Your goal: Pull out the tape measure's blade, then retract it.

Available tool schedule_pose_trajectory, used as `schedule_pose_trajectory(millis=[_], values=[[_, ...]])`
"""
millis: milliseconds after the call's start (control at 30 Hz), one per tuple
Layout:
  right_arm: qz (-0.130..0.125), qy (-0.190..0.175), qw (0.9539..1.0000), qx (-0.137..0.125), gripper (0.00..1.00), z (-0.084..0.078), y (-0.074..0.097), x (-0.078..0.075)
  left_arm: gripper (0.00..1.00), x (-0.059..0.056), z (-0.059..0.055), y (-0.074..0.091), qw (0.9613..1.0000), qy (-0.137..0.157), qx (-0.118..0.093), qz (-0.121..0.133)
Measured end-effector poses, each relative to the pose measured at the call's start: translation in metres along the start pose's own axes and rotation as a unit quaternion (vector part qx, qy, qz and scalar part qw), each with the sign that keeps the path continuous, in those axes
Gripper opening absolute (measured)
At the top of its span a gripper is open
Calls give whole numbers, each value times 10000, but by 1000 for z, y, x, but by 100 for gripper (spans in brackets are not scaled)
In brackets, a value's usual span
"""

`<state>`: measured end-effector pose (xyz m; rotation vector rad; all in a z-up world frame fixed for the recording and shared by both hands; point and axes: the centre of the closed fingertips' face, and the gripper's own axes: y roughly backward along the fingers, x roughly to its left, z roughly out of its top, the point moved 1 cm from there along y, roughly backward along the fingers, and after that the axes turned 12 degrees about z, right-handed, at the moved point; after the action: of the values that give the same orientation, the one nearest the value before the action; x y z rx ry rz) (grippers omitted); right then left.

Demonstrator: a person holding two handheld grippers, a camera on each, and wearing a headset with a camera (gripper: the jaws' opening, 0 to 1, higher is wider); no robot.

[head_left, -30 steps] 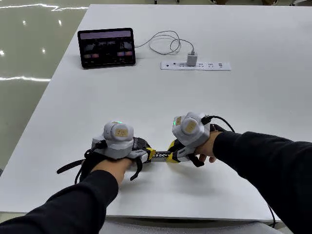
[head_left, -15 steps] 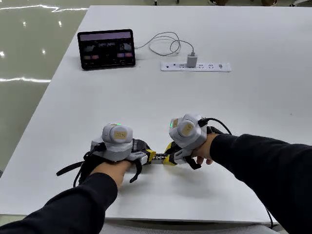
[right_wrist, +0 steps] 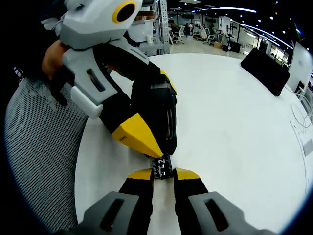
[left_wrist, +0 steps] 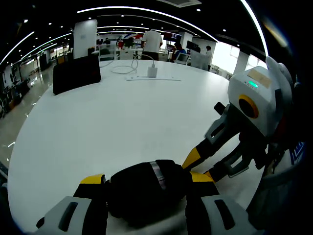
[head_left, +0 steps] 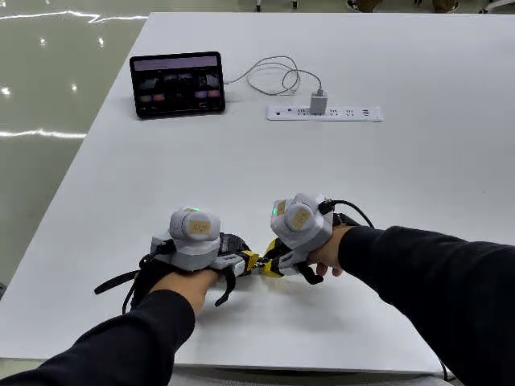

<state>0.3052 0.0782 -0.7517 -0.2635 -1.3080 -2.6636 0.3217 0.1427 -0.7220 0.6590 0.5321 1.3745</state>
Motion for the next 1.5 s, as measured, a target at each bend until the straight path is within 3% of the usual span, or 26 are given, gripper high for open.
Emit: schedule_pose_trajectory(millis=[800,933,1500], values=[[109,207,9997,51,11,13,-11,-2,60,0,0,-2,10000,24,18,-6],[176,344,9989,282,11,14,-13,-2,60,1,0,-2,10000,36,18,7],[131,245,9994,191,11,13,-13,-1,61,1,0,-2,10000,35,8,5]])
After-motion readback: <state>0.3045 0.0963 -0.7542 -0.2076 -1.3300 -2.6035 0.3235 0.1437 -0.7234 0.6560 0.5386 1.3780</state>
